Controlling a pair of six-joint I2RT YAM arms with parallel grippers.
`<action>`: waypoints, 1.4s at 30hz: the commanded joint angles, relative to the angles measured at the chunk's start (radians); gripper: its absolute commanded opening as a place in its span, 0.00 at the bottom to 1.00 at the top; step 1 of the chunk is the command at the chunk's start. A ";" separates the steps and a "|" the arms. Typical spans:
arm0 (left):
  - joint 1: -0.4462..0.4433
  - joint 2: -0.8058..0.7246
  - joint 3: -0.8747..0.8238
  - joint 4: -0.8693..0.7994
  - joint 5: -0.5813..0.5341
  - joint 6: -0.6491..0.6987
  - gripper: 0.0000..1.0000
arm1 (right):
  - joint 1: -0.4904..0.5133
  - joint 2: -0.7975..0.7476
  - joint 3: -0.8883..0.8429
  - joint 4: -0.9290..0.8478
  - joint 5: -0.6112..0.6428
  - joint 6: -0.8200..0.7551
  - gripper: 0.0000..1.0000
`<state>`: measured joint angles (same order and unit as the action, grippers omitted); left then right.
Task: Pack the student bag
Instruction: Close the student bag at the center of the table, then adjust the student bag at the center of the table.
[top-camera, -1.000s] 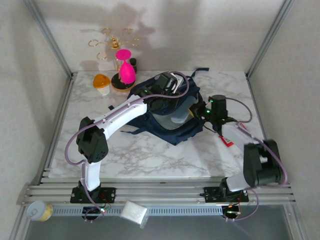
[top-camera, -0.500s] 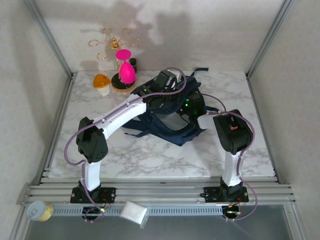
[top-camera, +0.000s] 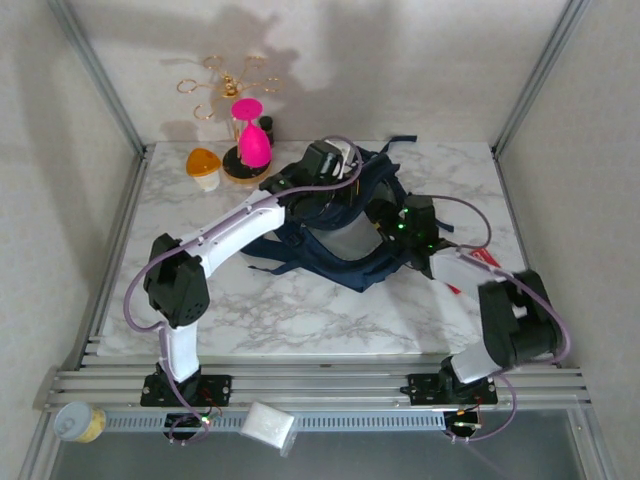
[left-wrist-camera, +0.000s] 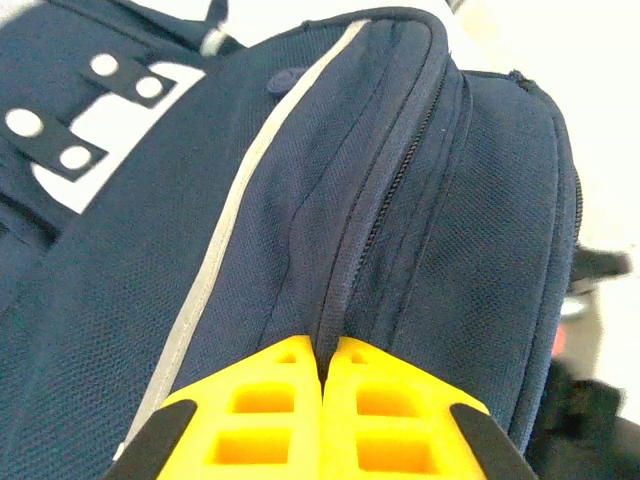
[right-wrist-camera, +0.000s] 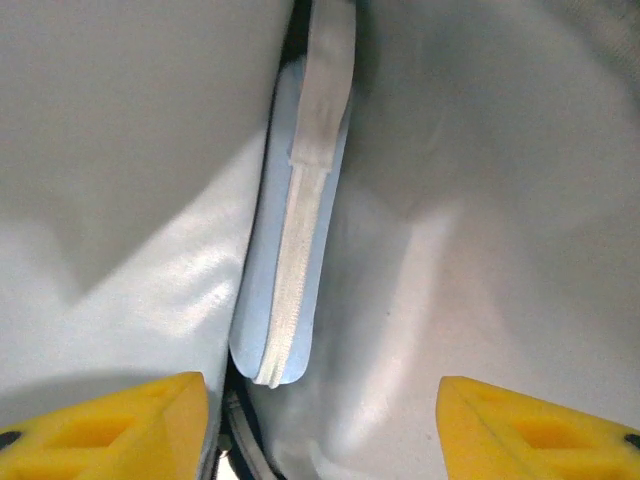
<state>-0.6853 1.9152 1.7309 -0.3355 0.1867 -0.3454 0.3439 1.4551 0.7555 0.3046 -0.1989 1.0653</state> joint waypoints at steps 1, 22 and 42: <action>0.006 -0.048 -0.080 0.089 0.117 -0.036 0.13 | -0.025 -0.163 0.011 -0.284 0.113 -0.151 0.62; 0.326 -0.167 -0.615 0.477 0.269 -0.216 0.55 | 0.201 -0.016 0.059 -0.398 0.025 -0.188 0.64; 0.284 -0.218 -0.752 0.544 0.227 -0.262 0.55 | 0.198 -0.046 0.250 -0.649 0.210 -0.354 0.64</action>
<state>-0.4213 1.6920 0.9413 0.2432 0.4469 -0.6285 0.4526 1.3781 0.9733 -0.2955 -0.0662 0.6437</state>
